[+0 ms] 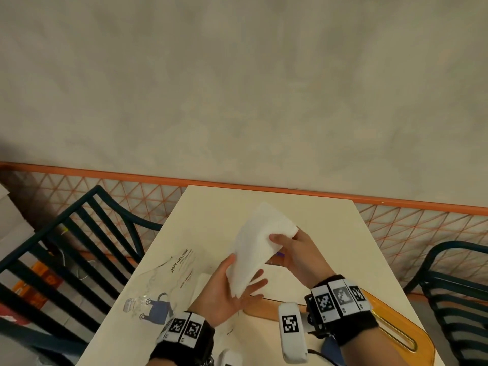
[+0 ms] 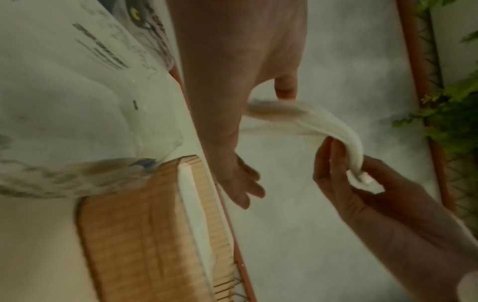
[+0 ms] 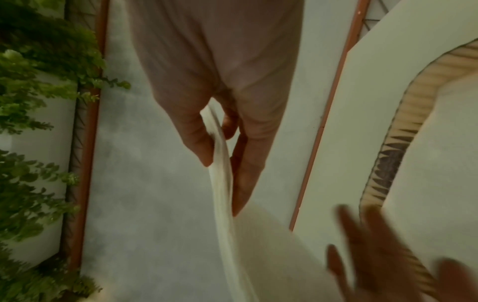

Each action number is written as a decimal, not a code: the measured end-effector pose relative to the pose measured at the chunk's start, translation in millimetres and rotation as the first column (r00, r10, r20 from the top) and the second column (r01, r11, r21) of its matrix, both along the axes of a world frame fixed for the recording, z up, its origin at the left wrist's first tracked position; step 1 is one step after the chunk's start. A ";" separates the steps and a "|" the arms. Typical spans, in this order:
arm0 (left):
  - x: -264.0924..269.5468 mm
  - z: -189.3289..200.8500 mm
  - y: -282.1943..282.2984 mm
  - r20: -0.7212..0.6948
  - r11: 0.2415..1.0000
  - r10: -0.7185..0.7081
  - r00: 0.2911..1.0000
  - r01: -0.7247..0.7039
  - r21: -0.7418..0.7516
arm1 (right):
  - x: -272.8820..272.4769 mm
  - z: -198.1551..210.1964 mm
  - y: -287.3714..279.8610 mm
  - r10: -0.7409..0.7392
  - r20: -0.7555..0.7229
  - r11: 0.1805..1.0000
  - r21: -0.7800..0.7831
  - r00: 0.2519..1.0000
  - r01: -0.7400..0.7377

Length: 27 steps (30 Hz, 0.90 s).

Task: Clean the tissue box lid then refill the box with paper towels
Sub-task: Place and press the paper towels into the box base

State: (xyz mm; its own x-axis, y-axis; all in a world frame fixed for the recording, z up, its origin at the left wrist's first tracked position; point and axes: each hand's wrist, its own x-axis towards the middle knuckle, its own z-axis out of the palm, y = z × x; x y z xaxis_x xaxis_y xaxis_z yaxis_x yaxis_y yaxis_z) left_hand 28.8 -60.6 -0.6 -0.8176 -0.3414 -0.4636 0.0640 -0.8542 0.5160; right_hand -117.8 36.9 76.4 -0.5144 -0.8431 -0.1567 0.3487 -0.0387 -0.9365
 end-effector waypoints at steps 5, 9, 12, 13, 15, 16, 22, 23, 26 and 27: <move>-10.8 13.8 -18.1 0.005 0.971 0.097 0.995 -0.093 -0.221 | -18.2 -8.5 24.0 -0.058 -0.078 0.988 0.138 0.995 0.068; -12.8 20.9 -25.6 0.062 0.916 0.000 0.998 0.025 -0.400 | -38.2 -12.6 36.8 -0.043 -0.136 0.945 0.315 0.990 0.085; -24.0 28.0 -20.4 0.165 0.870 -0.007 0.986 0.088 -0.485 | -41.0 -19.7 33.4 0.074 -0.206 0.893 0.450 0.976 0.027; -29.8 28.9 -20.0 0.218 0.860 0.020 0.976 0.094 -0.501 | -43.3 -22.6 31.5 0.077 -0.218 0.884 0.466 0.973 0.034; -42.0 29.0 -21.0 0.296 0.842 0.091 0.951 0.085 -0.533 | -52.4 -27.9 28.4 0.015 -0.225 0.881 0.464 0.974 0.093; -47.5 28.3 -21.4 0.318 0.822 0.127 0.940 0.079 -0.564 | -57.6 -30.7 27.0 -0.012 -0.245 0.872 0.472 0.969 0.131; -70.2 -2.5 -21.3 0.506 0.384 0.245 0.827 0.397 -0.834 | -69.7 -58.5 17.1 0.119 -0.540 0.672 0.661 0.833 0.333; -72.2 -9.7 -20.0 0.537 0.330 0.237 0.810 0.452 -0.828 | -67.2 -63.1 17.1 0.148 -0.540 0.649 0.685 0.828 0.331; -75.5 -22.4 -15.3 0.599 0.200 0.227 0.768 0.566 -0.800 | -58.2 -78.4 19.4 0.205 -0.555 0.611 0.716 0.806 0.338; -76.8 -25.7 -14.3 0.612 0.156 0.226 0.758 0.591 -0.791 | -55.5 -82.7 20.6 0.214 -0.562 0.605 0.719 0.799 0.344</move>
State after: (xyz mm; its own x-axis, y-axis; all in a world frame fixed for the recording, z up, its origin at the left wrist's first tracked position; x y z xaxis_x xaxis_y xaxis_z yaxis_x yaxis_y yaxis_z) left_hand -48.0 -74.9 -26.2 -0.6947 -0.6840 -0.2227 -0.5982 0.3775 0.7069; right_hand -173.3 57.5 -6.3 -0.7780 -0.4997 -0.3808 -0.1971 0.7697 -0.6072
